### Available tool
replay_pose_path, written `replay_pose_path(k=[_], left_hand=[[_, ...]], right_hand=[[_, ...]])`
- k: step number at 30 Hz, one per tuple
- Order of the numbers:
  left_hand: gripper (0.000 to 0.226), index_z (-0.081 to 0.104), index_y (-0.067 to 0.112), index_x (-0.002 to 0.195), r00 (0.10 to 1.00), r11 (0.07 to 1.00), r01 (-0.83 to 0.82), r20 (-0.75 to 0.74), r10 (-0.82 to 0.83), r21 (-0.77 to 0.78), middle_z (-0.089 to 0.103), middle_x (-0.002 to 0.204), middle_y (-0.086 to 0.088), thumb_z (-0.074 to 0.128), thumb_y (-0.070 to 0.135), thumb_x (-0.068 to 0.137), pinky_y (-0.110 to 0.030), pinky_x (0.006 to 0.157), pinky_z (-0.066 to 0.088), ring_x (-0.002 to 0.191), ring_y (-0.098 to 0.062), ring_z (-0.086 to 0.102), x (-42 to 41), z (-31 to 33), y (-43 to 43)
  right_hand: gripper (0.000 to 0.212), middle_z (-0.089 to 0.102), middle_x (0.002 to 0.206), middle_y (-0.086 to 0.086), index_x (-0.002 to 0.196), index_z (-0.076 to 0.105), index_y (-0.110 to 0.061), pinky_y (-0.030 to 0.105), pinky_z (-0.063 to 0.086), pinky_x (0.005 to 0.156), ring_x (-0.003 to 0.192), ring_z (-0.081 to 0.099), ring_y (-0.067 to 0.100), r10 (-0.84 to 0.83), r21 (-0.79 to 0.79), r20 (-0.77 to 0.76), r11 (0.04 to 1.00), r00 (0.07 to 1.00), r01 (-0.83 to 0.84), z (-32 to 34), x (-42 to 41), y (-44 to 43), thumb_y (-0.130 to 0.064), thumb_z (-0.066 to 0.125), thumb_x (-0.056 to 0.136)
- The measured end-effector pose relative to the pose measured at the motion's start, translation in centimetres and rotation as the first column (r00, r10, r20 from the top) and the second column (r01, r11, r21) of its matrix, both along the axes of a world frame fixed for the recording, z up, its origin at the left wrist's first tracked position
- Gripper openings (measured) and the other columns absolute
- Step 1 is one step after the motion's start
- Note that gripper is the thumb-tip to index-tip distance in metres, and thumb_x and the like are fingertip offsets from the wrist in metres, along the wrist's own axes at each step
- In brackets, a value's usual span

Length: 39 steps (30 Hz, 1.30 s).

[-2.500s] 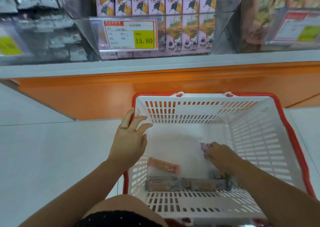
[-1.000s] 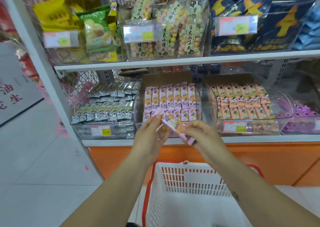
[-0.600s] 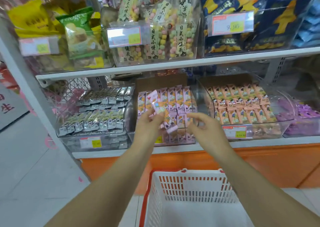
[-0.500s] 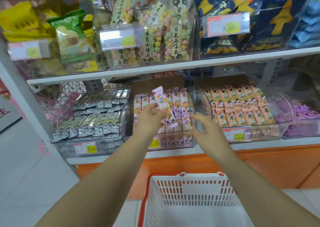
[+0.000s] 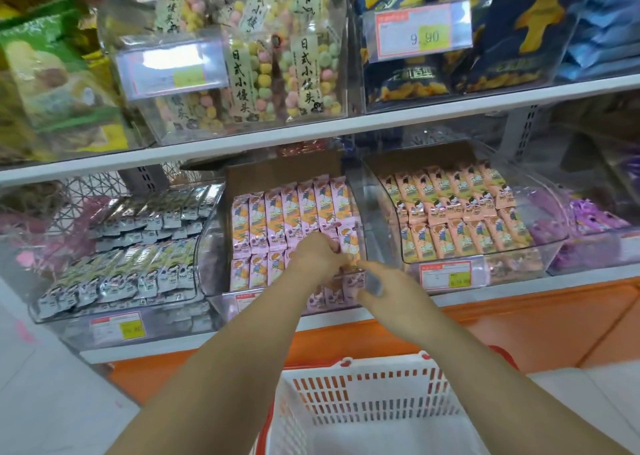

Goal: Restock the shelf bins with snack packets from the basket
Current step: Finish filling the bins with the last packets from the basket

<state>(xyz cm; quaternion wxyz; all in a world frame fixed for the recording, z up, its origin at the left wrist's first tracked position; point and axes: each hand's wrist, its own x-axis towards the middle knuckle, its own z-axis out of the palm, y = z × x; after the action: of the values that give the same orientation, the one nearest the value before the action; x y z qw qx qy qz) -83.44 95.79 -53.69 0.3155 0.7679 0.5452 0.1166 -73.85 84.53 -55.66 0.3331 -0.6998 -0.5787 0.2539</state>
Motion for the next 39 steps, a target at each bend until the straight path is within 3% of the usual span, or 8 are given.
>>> replay_pose_path(k=[4, 8, 14, 19, 25, 32, 35, 39], left_hand=[[0.029, 0.06, 0.014, 0.069, 0.997, 0.999, 0.05, -0.055, -0.05, 0.014, 0.055, 0.062, -0.002, 0.059, 0.028, 0.094, -0.015, 0.039, 0.042, 0.037, -0.005, 0.05, -0.5, 0.5, -0.2], [0.03, 0.06, 0.017, 0.121, 1.0, 0.971, -0.01, 0.03, 0.003, 0.237, 0.065, 0.113, 0.0, 0.056, 0.028, 0.094, -0.031, 0.076, 0.054, 0.085, -0.017, 0.064, -1.7, 0.0, -2.2], [0.023, 0.065, 0.023, 0.107, 0.911, 0.856, -0.149, 0.406, -0.076, 0.495, 0.066, 0.1, 0.01, 0.051, 0.018, 0.09, -0.028, 0.072, 0.049, 0.087, -0.008, 0.061, -5.6, -5.7, -9.8], [0.033, 0.057, 0.025, 0.124, 0.99, 0.938, 0.142, -0.068, -0.127, 0.317, 0.055, 0.126, 0.002, 0.053, 0.022, 0.091, -0.034, 0.084, 0.046, 0.11, -0.022, 0.058, -5.3, -11.5, -11.5], [0.071, 0.004, 0.032, 0.151, 0.828, 0.968, 0.252, -0.516, -0.218, -0.004, -0.002, 0.159, -0.006, 0.049, 0.035, 0.095, -0.05, 0.114, 0.015, 0.146, -0.03, 0.001, -7.0, -16.6, -10.7], [0.074, -0.006, 0.031, 0.151, 0.73, 0.948, 0.279, -0.608, -0.312, -0.151, -0.015, 0.159, -0.006, 0.044, 0.04, 0.097, -0.056, 0.115, 0.008, 0.146, -0.034, -0.007, -7.0, -19.5, -9.1], [0.076, -0.007, 0.032, 0.151, 0.709, 0.942, 0.272, -0.62, -0.335, -0.197, -0.024, 0.156, -0.007, 0.046, 0.04, 0.097, -0.055, 0.115, 0.007, 0.146, -0.034, -0.009, -6.6, -20.1, -9.2], [0.077, -0.006, 0.031, 0.151, 0.692, 0.935, 0.289, -0.63, -0.352, -0.205, -0.027, 0.155, -0.011, 0.047, 0.043, 0.096, -0.056, 0.114, 0.005, 0.145, -0.035, -0.009, -6.3, -20.4, -9.3]], right_hand=[[0.054, 0.059, 0.078, -0.004, 0.145, 0.034, -0.024, 0.009, 0.037, 0.044, 0.042, 0.051, -0.004, 0.012, -0.016, 0.018, 1.0, 1.0, -0.012, 0.2, -0.1, -0.2, -0.022, 0.054, 0.095], [0.045, 0.052, 0.134, -0.002, 0.137, 0.047, -0.023, 0.016, 0.033, 0.092, 0.12, 0.049, 0.012, -0.056, 0.132, 0.107, 0.99, 0.993, 0.041, 0.5, 0.2, -1.2, -0.02, 0.057, 0.093], [0.024, 0.069, 0.1, 0.001, 0.109, 0.068, -0.012, 0.025, 0.048, 0.083, 0.084, 0.062, 0.012, 0.004, 0.11, 0.193, 0.994, 0.981, -0.026, -3.4, 1.6, -4.6, -0.009, 0.059, 0.087], [0.028, 0.067, 0.114, 0.002, 0.118, 0.065, -0.012, 0.026, 0.044, 0.095, 0.089, 0.059, 0.01, 0.227, -0.33, 0.315, 0.937, 0.922, -0.117, -11.0, 3.5, -8.5, -0.014, 0.055, 0.092], [0.041, 0.042, 0.144, 0.004, 0.135, 0.048, -0.015, 0.026, 0.031, 0.106, 0.132, 0.04, 0.019, 0.318, -0.774, 0.237, 0.633, 0.918, -0.019, -21.3, 6.5, -13.8, -0.024, 0.051, 0.096], [0.041, 0.044, 0.139, 0.009, 0.136, 0.045, -0.008, 0.031, 0.039, 0.103, 0.125, 0.048, 0.024, 0.362, -0.929, 0.153, 0.369, 0.92, 0.009, -29.0, 6.8, -16.3, -0.011, 0.048, 0.095], [0.017, 0.054, 0.099, 0.003, 0.098, 0.058, -0.009, 0.028, 0.044, 0.089, 0.081, 0.053, 0.011, 0.366, -0.941, 0.131, 0.339, 0.921, -0.001, -31.2, 5.8, -16.4, -0.006, 0.041, 0.096], [0.016, 0.048, 0.075, -0.001, 0.093, 0.058, -0.011, 0.019, 0.039, 0.062, 0.061, 0.041, 0.008, 0.326, -0.952, 0.139, 0.303, 0.935, 0.036, -31.9, 5.2, -16.7, -0.006, 0.042, 0.095]])
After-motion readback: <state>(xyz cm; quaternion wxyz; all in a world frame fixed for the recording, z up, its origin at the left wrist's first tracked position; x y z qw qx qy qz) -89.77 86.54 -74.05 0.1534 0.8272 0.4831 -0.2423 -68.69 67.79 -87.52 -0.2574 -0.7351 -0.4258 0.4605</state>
